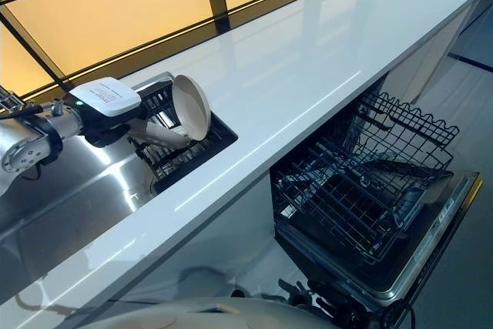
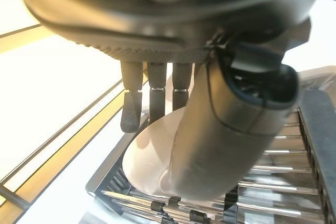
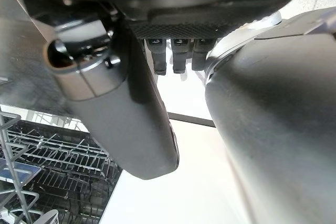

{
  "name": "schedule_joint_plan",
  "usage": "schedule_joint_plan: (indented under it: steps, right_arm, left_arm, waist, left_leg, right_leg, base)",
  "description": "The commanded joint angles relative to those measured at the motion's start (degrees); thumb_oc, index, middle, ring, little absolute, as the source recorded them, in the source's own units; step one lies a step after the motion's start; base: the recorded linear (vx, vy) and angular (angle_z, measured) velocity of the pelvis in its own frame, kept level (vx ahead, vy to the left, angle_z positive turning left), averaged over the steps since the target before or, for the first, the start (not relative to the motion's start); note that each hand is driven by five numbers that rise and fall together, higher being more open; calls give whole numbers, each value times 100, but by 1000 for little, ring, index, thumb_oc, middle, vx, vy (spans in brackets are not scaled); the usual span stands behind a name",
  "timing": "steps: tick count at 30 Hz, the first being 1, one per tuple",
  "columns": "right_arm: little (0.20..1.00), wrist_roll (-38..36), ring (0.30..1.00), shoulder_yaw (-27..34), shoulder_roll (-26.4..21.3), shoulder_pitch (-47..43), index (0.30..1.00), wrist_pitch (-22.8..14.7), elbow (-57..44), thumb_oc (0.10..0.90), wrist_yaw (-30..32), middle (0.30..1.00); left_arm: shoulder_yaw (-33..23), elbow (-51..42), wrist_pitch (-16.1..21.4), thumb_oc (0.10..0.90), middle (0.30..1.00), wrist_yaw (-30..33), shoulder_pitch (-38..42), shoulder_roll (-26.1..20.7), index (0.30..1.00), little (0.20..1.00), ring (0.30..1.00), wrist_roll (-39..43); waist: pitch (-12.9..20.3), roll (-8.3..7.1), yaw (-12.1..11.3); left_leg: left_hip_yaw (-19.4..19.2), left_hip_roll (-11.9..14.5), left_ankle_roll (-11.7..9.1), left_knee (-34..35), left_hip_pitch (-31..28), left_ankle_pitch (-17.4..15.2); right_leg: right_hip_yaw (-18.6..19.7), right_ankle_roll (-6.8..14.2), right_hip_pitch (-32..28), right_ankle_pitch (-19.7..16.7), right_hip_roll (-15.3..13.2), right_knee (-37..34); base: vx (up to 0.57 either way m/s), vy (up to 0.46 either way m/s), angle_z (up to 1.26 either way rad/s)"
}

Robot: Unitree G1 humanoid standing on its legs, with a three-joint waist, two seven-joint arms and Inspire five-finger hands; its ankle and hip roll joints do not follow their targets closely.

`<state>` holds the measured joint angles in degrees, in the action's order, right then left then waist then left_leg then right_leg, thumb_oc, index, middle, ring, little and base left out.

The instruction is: Pick up plates and place into dishwasher.

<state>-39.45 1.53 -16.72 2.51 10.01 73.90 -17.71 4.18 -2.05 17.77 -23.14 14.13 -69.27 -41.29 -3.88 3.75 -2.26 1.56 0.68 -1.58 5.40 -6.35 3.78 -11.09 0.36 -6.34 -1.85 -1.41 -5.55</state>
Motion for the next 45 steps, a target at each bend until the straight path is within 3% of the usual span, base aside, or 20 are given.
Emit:
schedule_joint_plan:
  steps: [1,5,10,14,20,27,31,35,40,45]
  right_arm:
    - [900,-314,900,170,-5,-111,900,22,-100,800,-54,900]
    - [900,-781,900,226,53,-83,900,-32,-189,800,22,900]
    - [900,-1180,900,404,108,31,900,-288,-278,800,369,900]
    - [900,-1390,900,759,109,129,900,-805,-277,800,1298,900]
    - [900,-1602,900,1472,43,241,900,-1533,-511,800,2627,900]
    - [900,-1368,900,2290,-102,226,900,-2871,-937,800,5097,900]
    - [900,27,900,2412,-381,43,900,-3418,-1878,800,6756,900]
    - [900,1963,900,2262,-647,-39,900,-3275,-3445,800,7943,900]
    - [900,3334,900,2227,-1005,-71,900,-3125,-4662,800,7895,900]
    - [900,4479,900,2019,-1325,-72,900,-2452,-5762,800,7559,900]
  left_arm:
    - [-1054,274,-552,100,300,821,631,-389,300,200,300,400]
    - [-1351,567,-779,100,300,1715,535,-535,300,200,300,835]
    - [-1954,937,-698,100,300,2821,234,-730,300,200,300,1392]
    - [-2520,1076,-458,100,300,3644,-135,-789,300,200,300,1437]
    - [-3044,717,-522,100,300,4330,-682,-717,300,200,300,1321]
    - [-2999,274,-742,100,300,4598,-827,-577,300,200,300,1283]
    - [-2754,8,-924,100,300,4709,-723,-390,300,200,300,1274]
    - [-2766,-277,-1051,100,300,4767,-724,-156,300,200,300,1348]
    - [-2780,-359,-1127,100,300,4977,-658,-5,300,200,300,1507]
    - [-2731,-488,-1166,100,300,5153,-681,196,300,200,300,1426]
  waist:
    - [76,158,118]
    - [84,149,123]
    - [92,159,169]
    - [92,156,243]
    - [62,130,367]
    - [18,127,513]
    - [-39,119,515]
    - [-68,103,488]
    - [-29,70,487]
    - [8,14,487]
  left_leg:
    - [-129,-561,359,-40,-171,-826]
    - [-182,-585,382,-40,-171,-836]
    - [-321,-608,399,-40,-163,-859]
    - [-441,-648,424,-40,-154,-889]
    - [-551,-707,489,-40,-153,-944]
    - [-625,-731,550,-40,-133,-971]
    - [-653,-716,562,-40,-148,-963]
    - [-664,-723,585,-40,-127,-938]
    - [-652,-724,606,-40,-91,-923]
    - [-643,-704,597,-40,-89,-919]
  right_leg:
    - [157,337,-170,673,231,233]
    - [170,368,-149,632,205,212]
    - [219,432,-95,552,161,174]
    - [307,501,-11,475,106,158]
    - [493,600,152,381,45,222]
    - [692,718,417,355,-22,498]
    - [689,746,534,367,-46,696]
    - [673,731,509,392,-51,732]
    - [624,700,462,451,-33,722]
    - [598,670,432,499,-3,732]
  base:
    - [0,0,0]
    - [-1,7,-3]
    - [-7,35,-16]
    - [-7,64,-16]
    - [-15,76,-20]
    - [-27,77,-7]
    - [-21,54,-3]
    - [-17,34,-4]
    - [-6,8,-6]
    - [0,-2,2]
